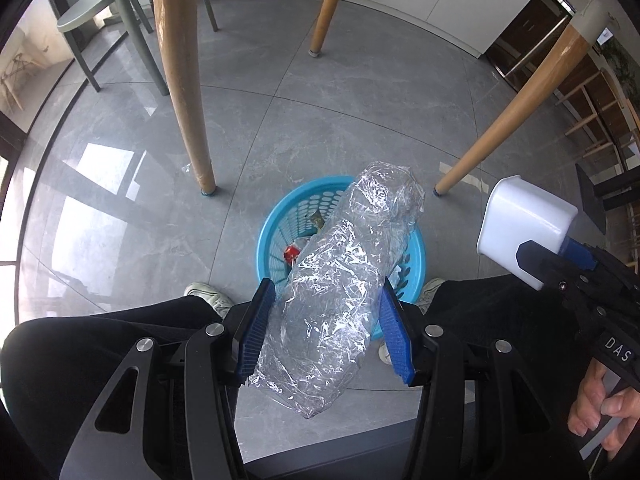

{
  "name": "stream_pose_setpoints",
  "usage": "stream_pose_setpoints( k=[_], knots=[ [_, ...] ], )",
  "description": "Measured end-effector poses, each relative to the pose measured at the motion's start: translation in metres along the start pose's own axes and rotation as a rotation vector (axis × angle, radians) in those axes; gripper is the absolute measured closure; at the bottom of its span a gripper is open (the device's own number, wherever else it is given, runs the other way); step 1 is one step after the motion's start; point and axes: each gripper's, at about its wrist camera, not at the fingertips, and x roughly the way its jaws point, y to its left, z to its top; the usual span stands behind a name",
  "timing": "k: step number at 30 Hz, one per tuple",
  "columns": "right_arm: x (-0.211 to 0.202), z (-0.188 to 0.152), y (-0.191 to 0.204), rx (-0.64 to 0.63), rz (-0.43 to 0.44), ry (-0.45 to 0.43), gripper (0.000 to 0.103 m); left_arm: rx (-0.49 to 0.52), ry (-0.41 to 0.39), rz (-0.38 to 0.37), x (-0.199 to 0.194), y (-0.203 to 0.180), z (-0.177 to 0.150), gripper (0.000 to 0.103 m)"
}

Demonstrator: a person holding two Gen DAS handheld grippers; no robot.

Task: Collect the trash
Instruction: 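Carry the container and clear wrap down over the blue basket with both grippers, then open both grippers to drop the container and wrap into the basket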

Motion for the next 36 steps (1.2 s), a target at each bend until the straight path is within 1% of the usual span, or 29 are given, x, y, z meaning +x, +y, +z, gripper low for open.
stream_pose_setpoints(
  k=[8, 11, 17, 21, 24, 25, 26, 31, 36],
  knots=[
    [0.05, 0.008, -0.016, 0.062, 0.004, 0.086, 0.046, -0.004, 0.061, 0.02, 0.036, -0.001, 0.012, 0.052],
    [0.064, 0.009, -0.018, 0.067, 0.004, 0.113, 0.046, -0.007, 0.085, 0.02, 0.047, -0.001, 0.016, 0.051],
    [0.089, 0.011, -0.022, 0.092, 0.017, 0.162, 0.046, -0.023, 0.101, 0.018, 0.06, 0.003, 0.029, 0.05],
    [0.105, 0.014, -0.024, 0.104, 0.024, 0.193, 0.045, -0.038, 0.097, 0.001, 0.069, 0.004, 0.041, 0.045],
    [0.112, 0.014, -0.024, 0.105, 0.023, 0.209, 0.044, -0.061, 0.11, -0.021, 0.075, 0.008, 0.045, 0.043],
    [0.112, 0.014, -0.024, 0.108, 0.023, 0.212, 0.041, -0.067, 0.112, -0.025, 0.076, 0.009, 0.045, 0.043],
    [0.113, 0.014, -0.024, 0.109, 0.022, 0.213, 0.04, -0.072, 0.115, -0.028, 0.077, 0.009, 0.046, 0.043],
    [0.115, 0.014, -0.025, 0.101, 0.013, 0.229, 0.04, -0.084, 0.115, -0.029, 0.078, 0.013, 0.047, 0.043],
    [0.109, 0.013, -0.025, 0.095, 0.006, 0.222, 0.04, -0.091, 0.111, -0.025, 0.073, 0.016, 0.045, 0.043]
  ],
)
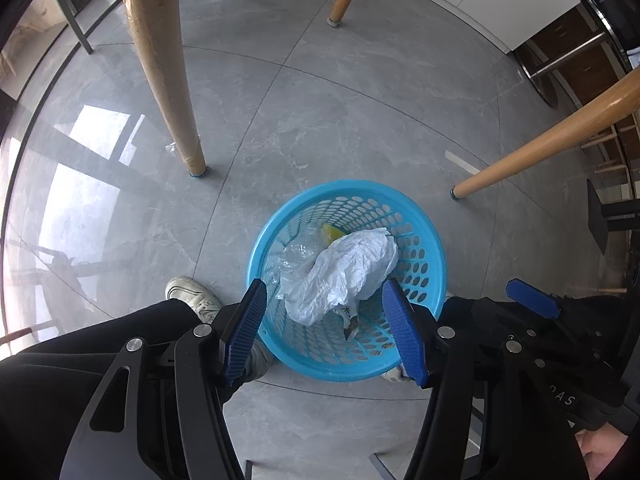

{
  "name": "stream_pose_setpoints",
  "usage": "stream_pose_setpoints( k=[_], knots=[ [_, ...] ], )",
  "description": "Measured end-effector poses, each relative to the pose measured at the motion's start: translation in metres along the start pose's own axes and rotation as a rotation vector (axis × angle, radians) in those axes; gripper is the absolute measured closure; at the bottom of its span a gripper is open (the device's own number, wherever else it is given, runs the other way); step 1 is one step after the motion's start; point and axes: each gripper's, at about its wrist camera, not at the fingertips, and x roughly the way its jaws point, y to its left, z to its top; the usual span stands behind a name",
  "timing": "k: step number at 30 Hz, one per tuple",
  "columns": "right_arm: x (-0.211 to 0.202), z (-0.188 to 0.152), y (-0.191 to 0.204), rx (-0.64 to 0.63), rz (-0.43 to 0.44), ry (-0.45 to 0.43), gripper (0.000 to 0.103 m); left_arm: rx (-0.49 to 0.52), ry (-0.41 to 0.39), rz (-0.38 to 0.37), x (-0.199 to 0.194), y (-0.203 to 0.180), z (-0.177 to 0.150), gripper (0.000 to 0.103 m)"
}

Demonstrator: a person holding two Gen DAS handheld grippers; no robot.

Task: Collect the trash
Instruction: 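Open both grippers to drop the container and wrap into the basket, then raise both grippers back toward the white cup and blue bag on the table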

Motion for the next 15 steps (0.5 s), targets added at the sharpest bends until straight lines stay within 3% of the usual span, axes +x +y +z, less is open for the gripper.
stream_pose_setpoints(
  k=[8, 9, 10, 15],
  knots=[
    [-0.019, -0.01, -0.003, -0.005, -0.011, -0.031, 0.037, 0.014, -0.019, 0.019, -0.015, -0.001, -0.013, 0.043],
    [-0.023, -0.012, -0.002, -0.005, -0.017, -0.036, 0.033, 0.016, -0.021, 0.022, -0.018, -0.001, -0.016, 0.043],
    [-0.027, -0.014, -0.002, -0.005, -0.028, -0.043, 0.028, 0.019, -0.027, 0.029, -0.021, -0.001, -0.018, 0.043],
    [-0.048, -0.025, 0.002, -0.025, -0.047, -0.079, 0.028, 0.091, -0.078, 0.106, -0.039, -0.011, -0.032, 0.041]
  ],
)
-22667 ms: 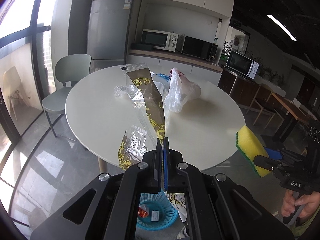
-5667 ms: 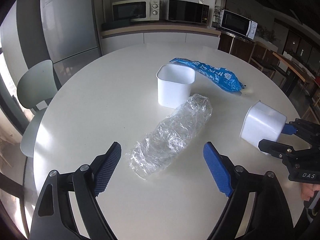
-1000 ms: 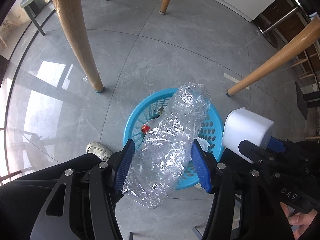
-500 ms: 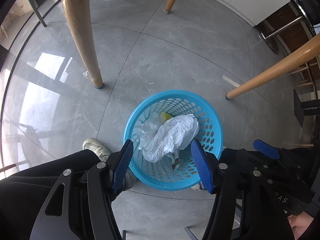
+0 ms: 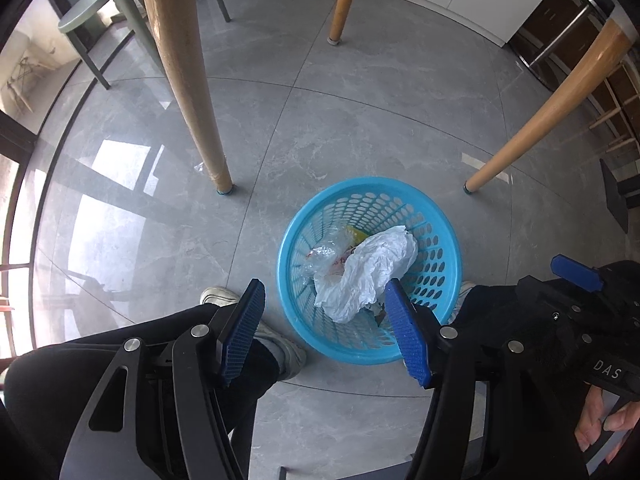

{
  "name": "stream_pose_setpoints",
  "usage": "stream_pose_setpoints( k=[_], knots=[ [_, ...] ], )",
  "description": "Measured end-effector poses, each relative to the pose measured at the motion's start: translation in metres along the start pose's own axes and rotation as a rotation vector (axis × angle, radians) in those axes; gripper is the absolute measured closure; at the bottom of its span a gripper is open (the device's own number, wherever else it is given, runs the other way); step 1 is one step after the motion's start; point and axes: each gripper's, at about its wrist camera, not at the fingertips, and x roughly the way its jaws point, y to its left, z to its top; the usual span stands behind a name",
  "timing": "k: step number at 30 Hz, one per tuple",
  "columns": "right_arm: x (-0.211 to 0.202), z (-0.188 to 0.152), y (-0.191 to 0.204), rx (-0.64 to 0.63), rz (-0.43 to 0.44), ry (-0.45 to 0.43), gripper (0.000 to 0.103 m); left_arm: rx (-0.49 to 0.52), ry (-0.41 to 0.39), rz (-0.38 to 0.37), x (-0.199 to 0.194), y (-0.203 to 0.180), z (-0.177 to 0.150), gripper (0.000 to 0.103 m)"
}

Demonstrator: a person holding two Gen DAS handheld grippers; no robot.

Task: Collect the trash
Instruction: 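Raise both grippers back toward the white cup and blue bag on the table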

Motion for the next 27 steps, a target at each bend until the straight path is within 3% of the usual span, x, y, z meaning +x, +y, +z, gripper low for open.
stream_pose_setpoints(
  k=[16, 27],
  knots=[
    [-0.105, -0.047, 0.017, -0.105, 0.013, -0.165, 0.016, 0.017, -0.113, -0.031, -0.082, 0.005, -0.056, 0.039],
    [-0.188, -0.065, 0.01, -0.124, 0.001, -0.329, 0.014, 0.054, -0.273, -0.059, -0.165, -0.003, -0.074, 0.039]
  ],
)
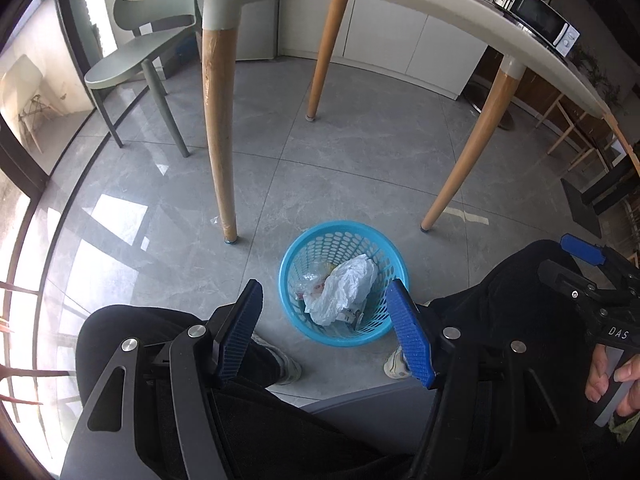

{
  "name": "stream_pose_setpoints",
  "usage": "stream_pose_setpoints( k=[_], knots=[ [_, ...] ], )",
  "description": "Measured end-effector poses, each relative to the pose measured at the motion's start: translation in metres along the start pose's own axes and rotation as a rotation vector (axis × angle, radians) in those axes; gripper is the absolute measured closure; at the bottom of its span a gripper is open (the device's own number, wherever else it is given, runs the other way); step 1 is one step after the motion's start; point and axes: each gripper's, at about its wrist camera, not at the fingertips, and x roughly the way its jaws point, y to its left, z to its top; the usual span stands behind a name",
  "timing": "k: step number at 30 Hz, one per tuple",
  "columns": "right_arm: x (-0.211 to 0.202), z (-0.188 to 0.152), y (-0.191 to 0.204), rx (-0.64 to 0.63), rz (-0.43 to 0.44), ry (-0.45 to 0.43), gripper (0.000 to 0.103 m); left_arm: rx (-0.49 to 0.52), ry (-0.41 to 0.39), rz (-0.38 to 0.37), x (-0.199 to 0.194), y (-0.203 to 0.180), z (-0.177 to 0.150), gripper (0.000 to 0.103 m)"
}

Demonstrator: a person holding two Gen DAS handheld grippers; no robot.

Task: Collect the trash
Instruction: 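Raise both grippers back toward the white cup and blue bag on the table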

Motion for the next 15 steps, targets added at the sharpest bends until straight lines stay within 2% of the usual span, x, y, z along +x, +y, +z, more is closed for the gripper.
stream_pose_setpoints(
  k=[7, 15],
  knots=[
    [-0.055, 0.018, 0.01, -0.027, 0.023, -0.122, 0.013, 0.02, -0.106, -0.035, -0.049, -0.009, 0.014, 0.039],
    [-0.106, 0.067, 0.024, -0.055, 0.025, -0.281, 0.009, 0.025, -0.243, -0.033, -0.089, -0.012, 0.053, 0.038]
  ],
)
